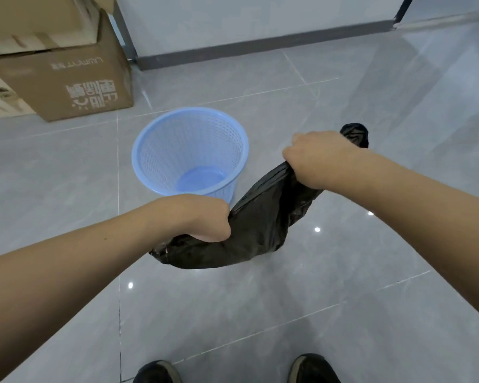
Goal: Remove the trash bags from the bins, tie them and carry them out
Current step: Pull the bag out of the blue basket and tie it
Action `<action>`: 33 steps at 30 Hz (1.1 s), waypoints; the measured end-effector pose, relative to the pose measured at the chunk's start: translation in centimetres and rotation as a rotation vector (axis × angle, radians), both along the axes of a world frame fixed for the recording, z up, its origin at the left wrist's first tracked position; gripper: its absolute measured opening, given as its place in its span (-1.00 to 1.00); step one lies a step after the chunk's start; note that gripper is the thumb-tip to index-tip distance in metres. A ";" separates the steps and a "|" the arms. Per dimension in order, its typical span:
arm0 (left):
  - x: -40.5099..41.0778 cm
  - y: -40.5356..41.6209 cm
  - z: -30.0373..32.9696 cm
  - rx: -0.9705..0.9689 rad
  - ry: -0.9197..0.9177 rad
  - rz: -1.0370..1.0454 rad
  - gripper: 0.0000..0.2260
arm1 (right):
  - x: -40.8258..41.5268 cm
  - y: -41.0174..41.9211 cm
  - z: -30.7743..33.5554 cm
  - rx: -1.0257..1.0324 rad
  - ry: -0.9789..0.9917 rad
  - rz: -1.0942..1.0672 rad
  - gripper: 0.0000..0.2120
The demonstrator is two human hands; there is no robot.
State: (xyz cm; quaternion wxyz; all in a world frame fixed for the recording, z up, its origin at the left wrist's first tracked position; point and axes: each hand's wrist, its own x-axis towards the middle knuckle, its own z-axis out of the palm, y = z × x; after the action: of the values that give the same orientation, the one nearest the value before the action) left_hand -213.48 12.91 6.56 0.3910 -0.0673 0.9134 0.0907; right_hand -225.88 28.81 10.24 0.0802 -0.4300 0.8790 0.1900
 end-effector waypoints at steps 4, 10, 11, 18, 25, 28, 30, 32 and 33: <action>-0.2 0.4 -1.6 -0.121 -0.032 -0.070 -0.78 | 0.3 0.4 -2.5 0.178 -0.020 -0.102 -0.90; 2.5 0.6 -7.4 -0.093 -0.179 0.032 -0.72 | 2.4 2.0 -6.7 0.595 -0.286 -0.260 -0.52; 2.8 0.4 -7.9 -0.072 -0.222 0.087 -0.73 | 2.3 2.2 -6.8 0.619 -0.290 -0.255 -0.59; -0.4 -2.0 -4.9 -0.032 0.513 0.272 -0.91 | -2.7 2.6 -4.6 0.370 -0.113 -0.353 -0.74; 2.3 2.3 -6.6 -0.146 -0.195 -0.042 -0.75 | -2.4 6.0 -7.2 0.460 -0.959 -0.699 -0.29; 1.9 2.0 -7.2 0.015 -0.365 0.141 -0.76 | -2.0 6.9 -9.3 0.302 -1.240 -0.773 -0.44; 1.6 1.3 -7.9 0.334 -0.285 0.631 -0.79 | -1.5 7.9 -10.4 0.068 -1.506 -0.808 -0.56; 1.2 1.2 -7.7 0.706 -0.088 1.086 -0.74 | -1.4 8.8 -10.9 -0.173 -1.799 -0.846 -0.56; 0.8 1.2 -7.6 0.825 0.004 1.200 -0.74 | -1.6 9.3 -11.0 -0.262 -1.912 -0.861 -0.55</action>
State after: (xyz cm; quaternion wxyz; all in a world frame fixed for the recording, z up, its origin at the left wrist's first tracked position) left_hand -212.64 14.15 -1.00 0.2657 -0.4034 0.6116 0.6266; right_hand -227.45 38.08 -0.72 0.7529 -0.0578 0.5423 -0.3684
